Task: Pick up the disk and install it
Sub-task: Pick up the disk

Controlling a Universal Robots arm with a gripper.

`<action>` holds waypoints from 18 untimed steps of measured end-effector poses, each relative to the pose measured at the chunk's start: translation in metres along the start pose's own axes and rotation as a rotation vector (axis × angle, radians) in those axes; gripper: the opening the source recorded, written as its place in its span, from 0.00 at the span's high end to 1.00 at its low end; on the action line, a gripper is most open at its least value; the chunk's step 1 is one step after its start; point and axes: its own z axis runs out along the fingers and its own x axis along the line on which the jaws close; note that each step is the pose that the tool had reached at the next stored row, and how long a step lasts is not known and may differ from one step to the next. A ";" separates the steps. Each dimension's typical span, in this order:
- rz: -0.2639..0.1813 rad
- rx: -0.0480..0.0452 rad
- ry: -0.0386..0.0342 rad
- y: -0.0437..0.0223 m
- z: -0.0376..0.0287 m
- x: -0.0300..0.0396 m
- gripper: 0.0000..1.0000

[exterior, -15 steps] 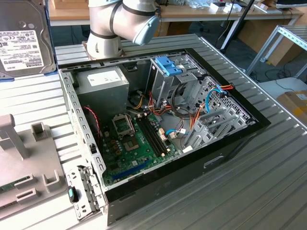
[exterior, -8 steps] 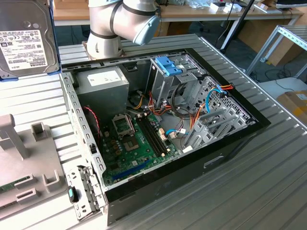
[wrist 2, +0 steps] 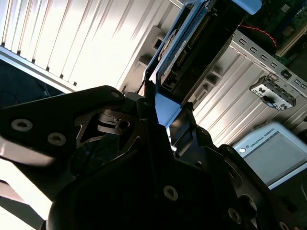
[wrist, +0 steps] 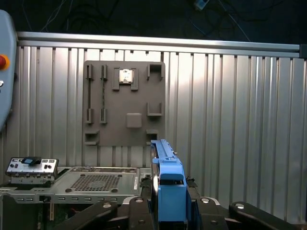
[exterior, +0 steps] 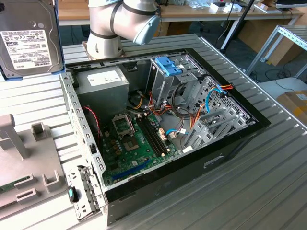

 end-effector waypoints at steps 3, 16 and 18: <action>0.000 0.0000 0.0000 -0.0080 0.0000 0.0002 0.64; 0.000 0.0000 0.0000 -0.0456 -0.0001 0.0010 0.64; 0.000 -0.0001 0.0000 -0.0486 -0.0001 0.0011 0.64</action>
